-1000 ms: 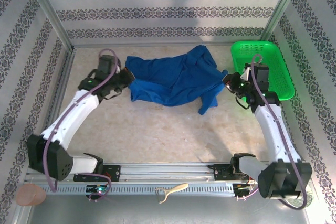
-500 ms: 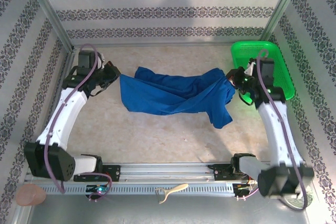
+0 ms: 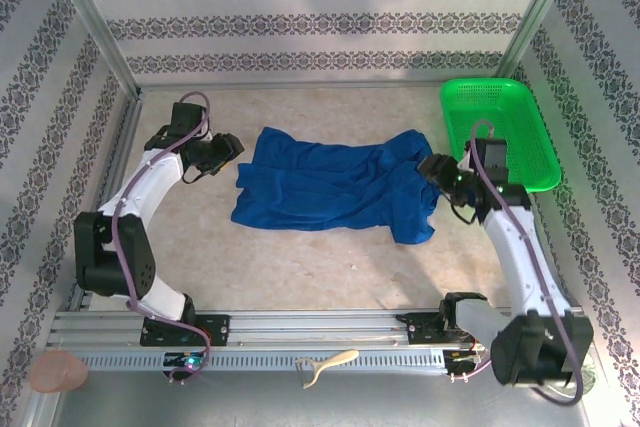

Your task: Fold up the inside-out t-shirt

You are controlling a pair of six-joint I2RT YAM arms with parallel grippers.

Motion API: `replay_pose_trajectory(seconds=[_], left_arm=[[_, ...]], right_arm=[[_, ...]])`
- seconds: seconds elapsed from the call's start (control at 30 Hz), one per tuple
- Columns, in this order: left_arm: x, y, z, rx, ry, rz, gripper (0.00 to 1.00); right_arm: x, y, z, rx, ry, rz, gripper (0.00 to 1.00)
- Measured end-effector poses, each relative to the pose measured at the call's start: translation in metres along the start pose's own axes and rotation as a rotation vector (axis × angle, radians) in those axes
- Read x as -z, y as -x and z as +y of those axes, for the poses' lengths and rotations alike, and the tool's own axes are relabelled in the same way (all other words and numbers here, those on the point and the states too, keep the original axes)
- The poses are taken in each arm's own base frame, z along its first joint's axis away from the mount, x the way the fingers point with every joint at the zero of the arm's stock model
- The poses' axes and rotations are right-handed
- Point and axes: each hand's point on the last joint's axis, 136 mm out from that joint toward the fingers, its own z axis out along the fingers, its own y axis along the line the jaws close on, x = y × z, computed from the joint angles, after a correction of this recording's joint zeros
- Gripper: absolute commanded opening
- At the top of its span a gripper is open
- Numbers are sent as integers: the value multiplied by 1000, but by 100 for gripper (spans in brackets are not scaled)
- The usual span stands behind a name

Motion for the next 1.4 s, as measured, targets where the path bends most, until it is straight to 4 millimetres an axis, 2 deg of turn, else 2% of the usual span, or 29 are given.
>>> replay_pose_trajectory(seconds=[0.1, 0.2, 0.3, 0.4, 0.57, 0.93, 1.17, 1.4], left_arm=[[8, -17, 9, 0, -1, 7, 55], [6, -38, 25, 11, 20, 39, 55], [-2, -55, 43, 31, 51, 83, 55], [-6, -65, 51, 42, 65, 110, 56], [-6, -65, 50, 38, 60, 110, 56], [-4, -60, 45, 17, 47, 101, 56], [-3, -58, 43, 15, 43, 96, 56], [2, -47, 31, 1, 20, 67, 56]], right_arm=[[-5, -35, -35, -34, -63, 50, 65], [-15, -69, -68, -72, -137, 126, 66], [-22, -94, -89, -90, -188, 188, 66], [-27, -106, -99, -98, -213, 220, 67], [-35, -108, -106, -110, -232, 224, 66], [-54, -79, -107, -233, -182, 118, 66], [-53, -89, -130, -355, -198, 78, 67], [-56, -92, -138, -431, -192, 72, 58]])
